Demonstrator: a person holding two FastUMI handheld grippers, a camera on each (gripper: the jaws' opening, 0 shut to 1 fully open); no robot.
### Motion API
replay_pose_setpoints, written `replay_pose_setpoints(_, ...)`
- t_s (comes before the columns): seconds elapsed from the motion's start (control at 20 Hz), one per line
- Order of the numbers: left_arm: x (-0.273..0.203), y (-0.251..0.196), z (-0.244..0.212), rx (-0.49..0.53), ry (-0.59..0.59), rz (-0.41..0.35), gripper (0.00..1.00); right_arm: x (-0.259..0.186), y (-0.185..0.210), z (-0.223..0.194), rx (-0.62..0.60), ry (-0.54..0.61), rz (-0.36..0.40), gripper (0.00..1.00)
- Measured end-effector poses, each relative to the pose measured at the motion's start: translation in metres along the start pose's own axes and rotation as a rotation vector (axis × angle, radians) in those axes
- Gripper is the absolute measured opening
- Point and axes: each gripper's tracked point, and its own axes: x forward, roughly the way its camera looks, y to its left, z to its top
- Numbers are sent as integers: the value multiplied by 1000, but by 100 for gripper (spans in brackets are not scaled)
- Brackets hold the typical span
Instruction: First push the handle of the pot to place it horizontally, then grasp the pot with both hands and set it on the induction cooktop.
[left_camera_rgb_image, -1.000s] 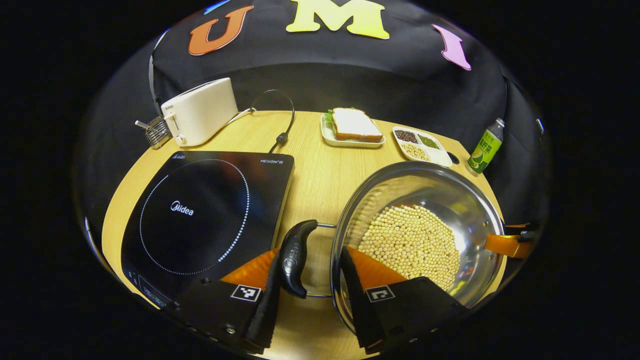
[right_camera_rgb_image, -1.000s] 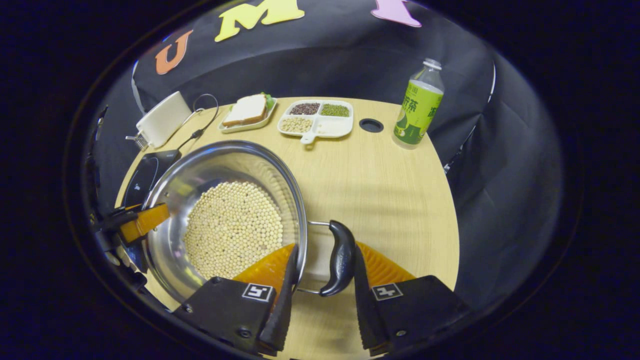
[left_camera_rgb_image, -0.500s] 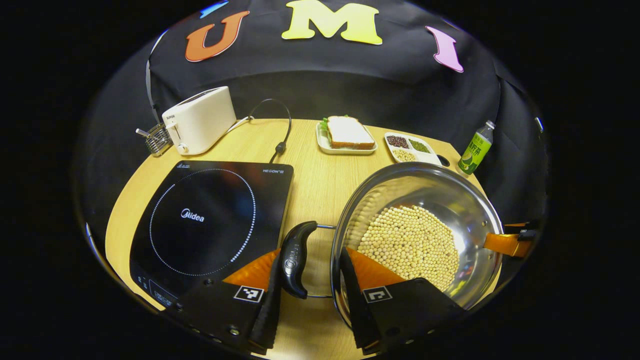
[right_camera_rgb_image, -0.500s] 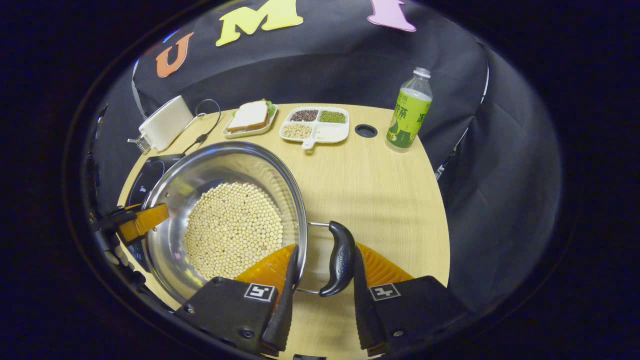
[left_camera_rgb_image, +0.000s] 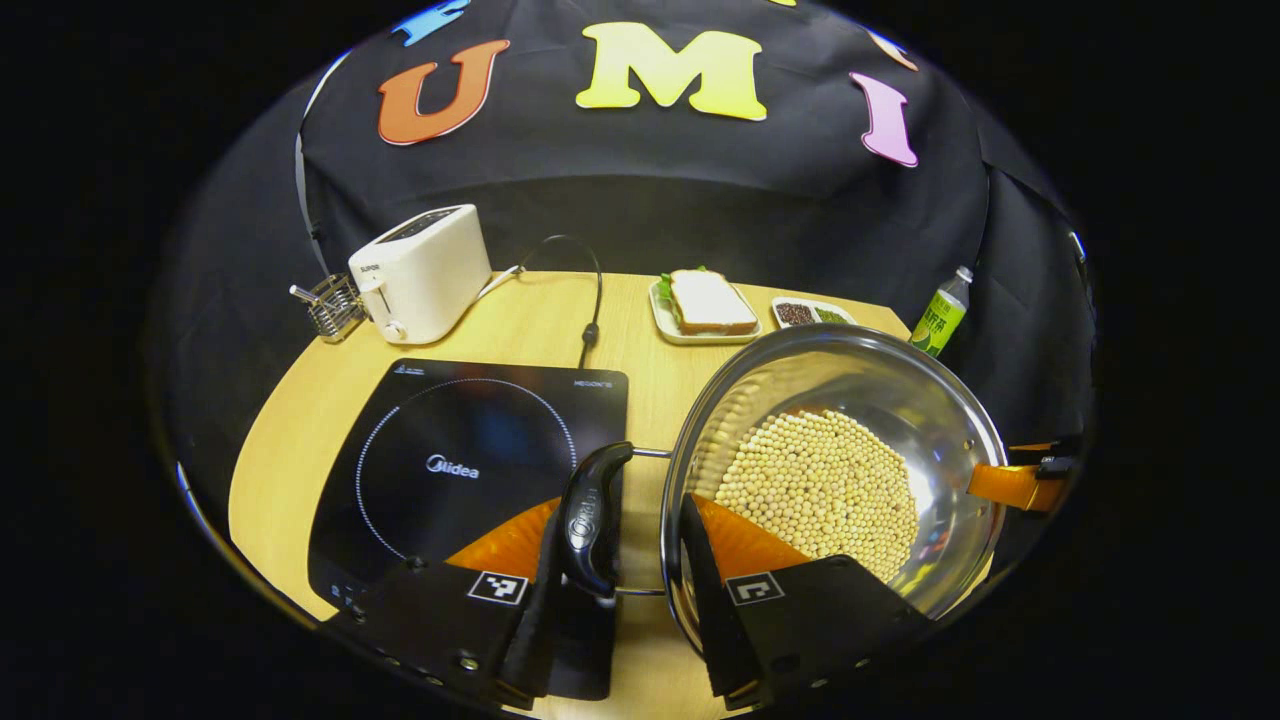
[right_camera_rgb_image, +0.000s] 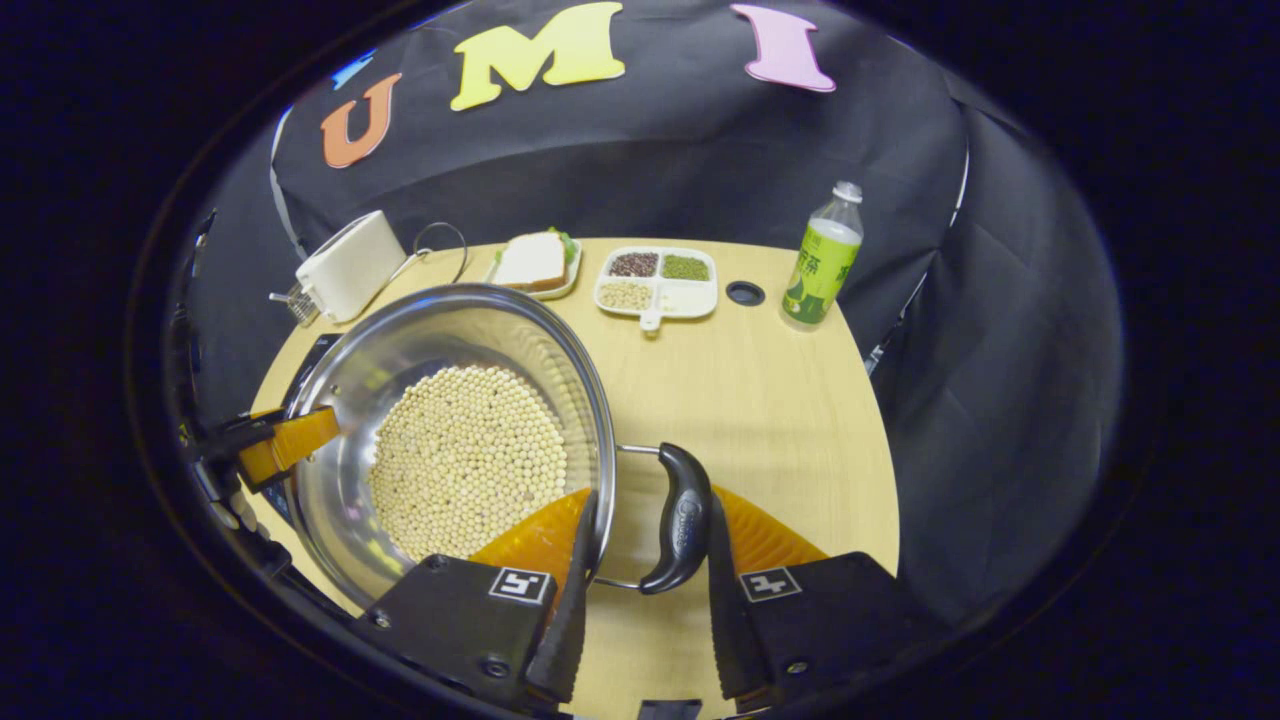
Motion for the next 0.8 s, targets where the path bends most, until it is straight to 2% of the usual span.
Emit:
replay_pose_setpoints(0.45, -21, 80, 14, -17, -27, 26, 57, -12, 86, 14, -18, -28, 23, 53)
replay_pose_setpoints(0.8, -24, 150, 19, -10, -20, 49, 57, -3, 159, 14, -13, -18, 43, 53)
